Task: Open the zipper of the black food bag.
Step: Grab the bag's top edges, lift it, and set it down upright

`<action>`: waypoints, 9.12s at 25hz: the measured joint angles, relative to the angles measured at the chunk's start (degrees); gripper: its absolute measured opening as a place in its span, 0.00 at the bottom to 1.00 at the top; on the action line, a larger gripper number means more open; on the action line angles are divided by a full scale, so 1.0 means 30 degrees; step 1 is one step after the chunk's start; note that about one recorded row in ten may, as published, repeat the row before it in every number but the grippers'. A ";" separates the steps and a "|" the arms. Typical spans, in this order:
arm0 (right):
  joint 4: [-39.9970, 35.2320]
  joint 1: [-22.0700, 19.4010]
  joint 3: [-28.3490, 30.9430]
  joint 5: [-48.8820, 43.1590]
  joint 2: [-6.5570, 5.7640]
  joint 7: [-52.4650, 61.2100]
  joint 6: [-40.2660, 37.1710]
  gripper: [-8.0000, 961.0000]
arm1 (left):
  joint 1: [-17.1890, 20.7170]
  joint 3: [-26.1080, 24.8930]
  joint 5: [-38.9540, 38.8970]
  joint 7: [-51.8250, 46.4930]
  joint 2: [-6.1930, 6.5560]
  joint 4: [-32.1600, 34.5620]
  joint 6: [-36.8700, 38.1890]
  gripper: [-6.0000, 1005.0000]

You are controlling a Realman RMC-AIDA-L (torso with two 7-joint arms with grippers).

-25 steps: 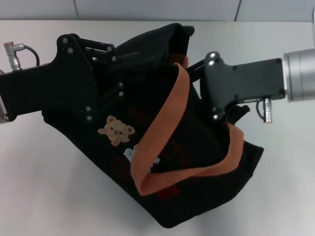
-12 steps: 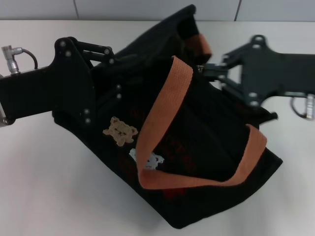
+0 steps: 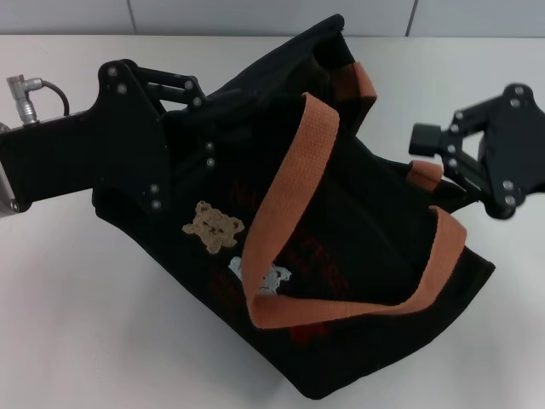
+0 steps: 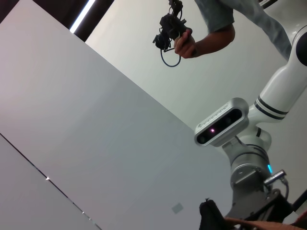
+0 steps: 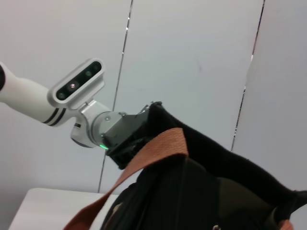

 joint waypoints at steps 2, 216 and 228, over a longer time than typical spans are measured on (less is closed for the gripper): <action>0.0042 -0.0188 0.0021 -0.0030 -0.0017 -0.0011 -0.0242 0.01 | -0.0017 0.0001 -0.0015 0.0000 0.0000 0.0001 0.0002 0.16; 0.6048 0.3210 0.0087 -0.2722 -0.0694 0.4923 0.3381 0.75 | -0.2152 0.8280 -0.3505 0.3583 0.0029 -0.1563 -0.4786 0.15; 0.5300 0.2632 0.3521 -0.2991 -0.1819 0.6247 0.0374 0.75 | -0.1766 0.7682 -0.3774 0.3742 0.0100 -0.1321 -0.4645 0.15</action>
